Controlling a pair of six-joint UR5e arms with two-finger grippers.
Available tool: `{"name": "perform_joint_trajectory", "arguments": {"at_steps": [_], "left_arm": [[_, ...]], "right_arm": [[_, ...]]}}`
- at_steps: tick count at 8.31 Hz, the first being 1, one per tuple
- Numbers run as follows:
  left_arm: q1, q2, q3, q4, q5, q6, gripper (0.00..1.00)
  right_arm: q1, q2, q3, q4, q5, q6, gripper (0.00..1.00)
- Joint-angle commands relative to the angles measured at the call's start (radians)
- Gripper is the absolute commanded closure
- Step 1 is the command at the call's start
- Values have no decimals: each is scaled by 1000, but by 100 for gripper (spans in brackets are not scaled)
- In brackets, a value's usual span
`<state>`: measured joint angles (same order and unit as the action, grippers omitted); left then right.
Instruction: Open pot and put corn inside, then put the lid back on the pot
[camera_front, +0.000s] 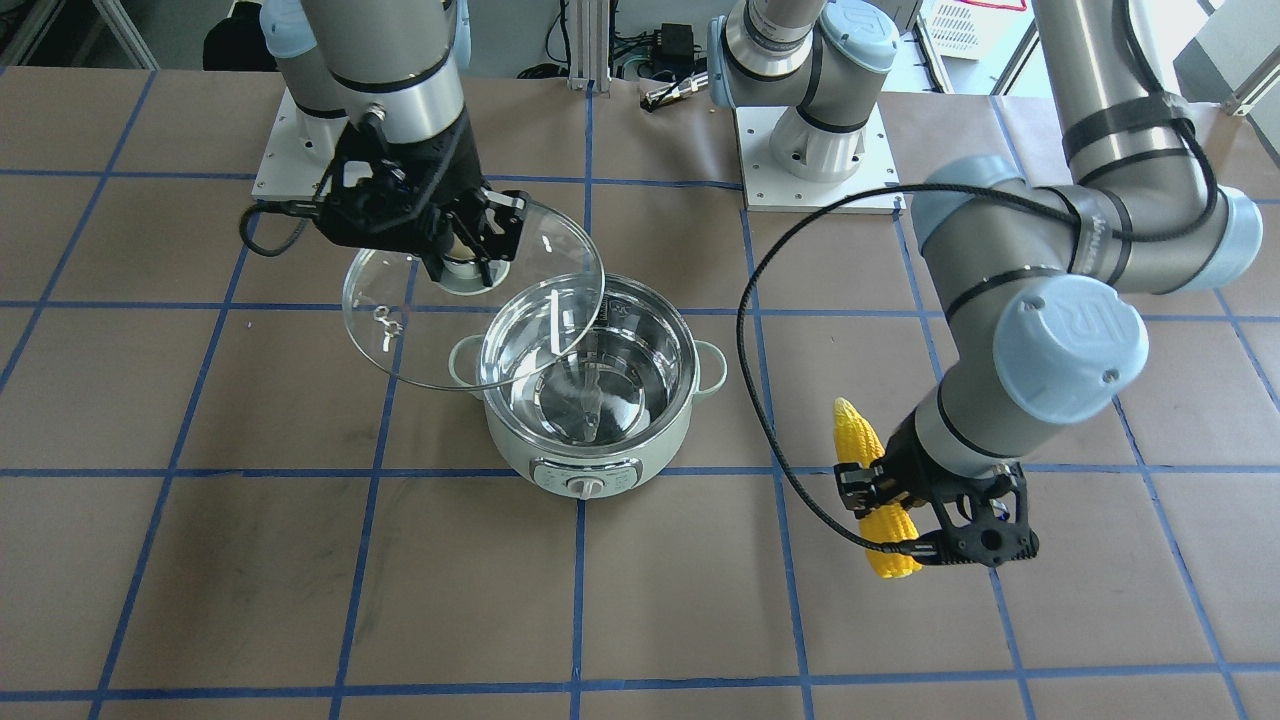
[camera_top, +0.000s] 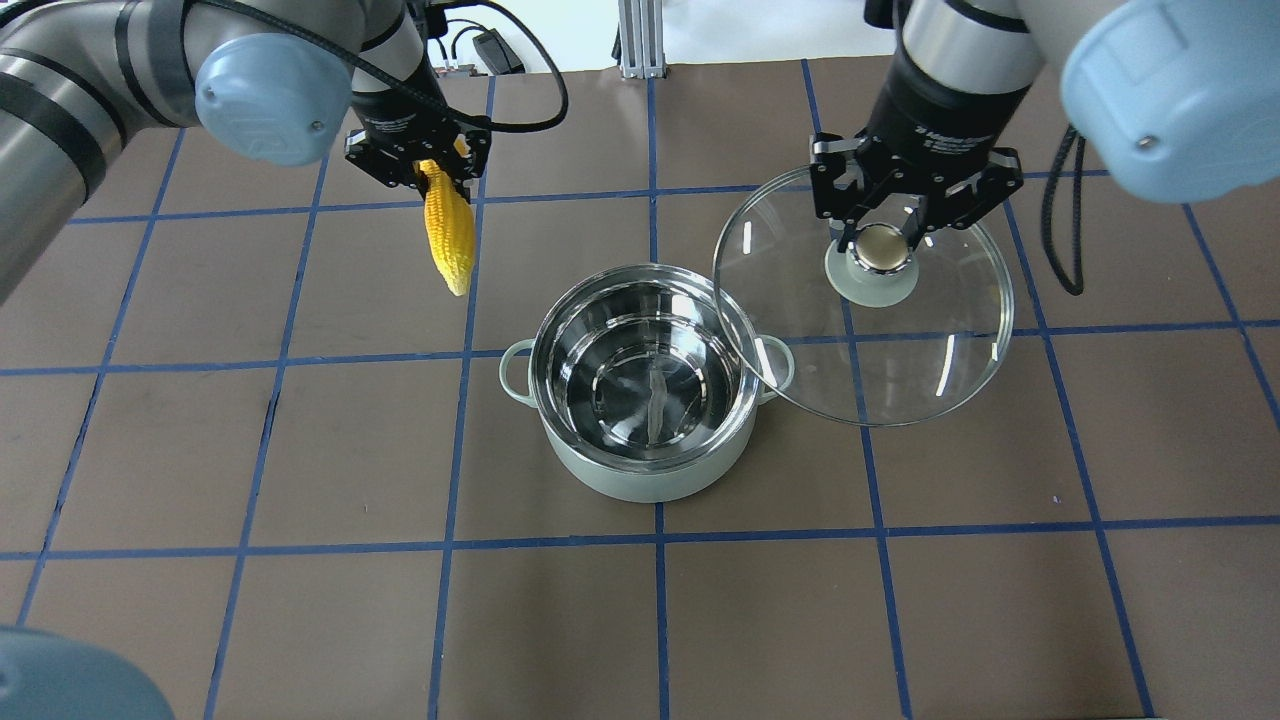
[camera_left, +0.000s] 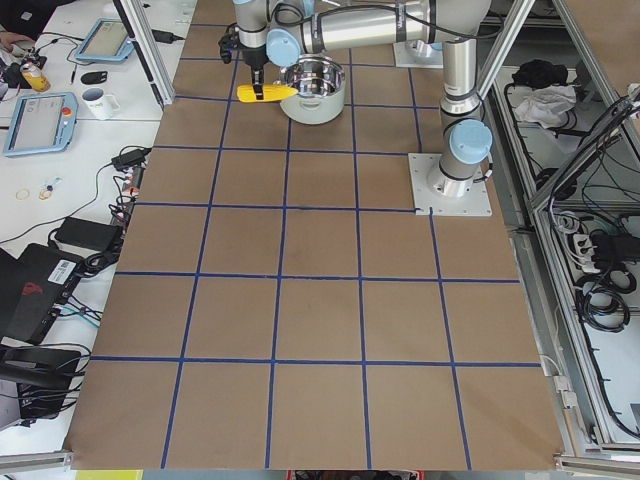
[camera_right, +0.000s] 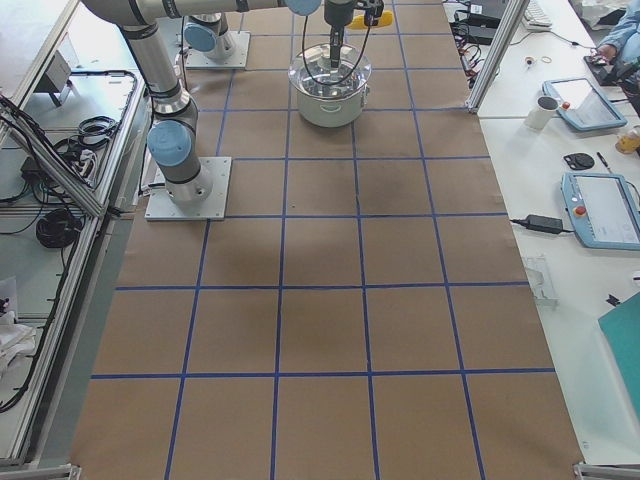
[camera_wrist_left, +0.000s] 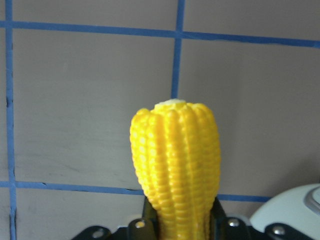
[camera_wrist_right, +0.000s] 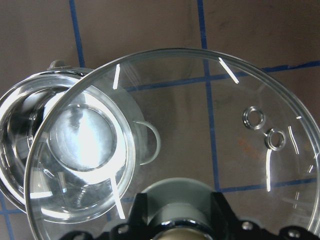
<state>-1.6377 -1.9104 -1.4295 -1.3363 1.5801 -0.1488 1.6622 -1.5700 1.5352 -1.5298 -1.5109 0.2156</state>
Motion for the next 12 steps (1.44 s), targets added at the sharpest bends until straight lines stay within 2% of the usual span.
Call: {"name": "perform_joint_trajectory", "arguments": {"at_steps": [1,5,9,12], "left_arm": [[-163,33,-3,-9,-5,-130,100],[-289,14,-17,-11,-12,-132,100],[-320,10,-146,31,-12,-118,100],[-336,-9,-152,58,-71,-123,100]], "right_arm": [[-84,-38,-4,80,-5,-128,66],[-94,-35,-3,129,-28,-212,66],[-94,-35,-1,135,-47,-214,66],[-94,-36,-1,140,-48,-216,66]]}}
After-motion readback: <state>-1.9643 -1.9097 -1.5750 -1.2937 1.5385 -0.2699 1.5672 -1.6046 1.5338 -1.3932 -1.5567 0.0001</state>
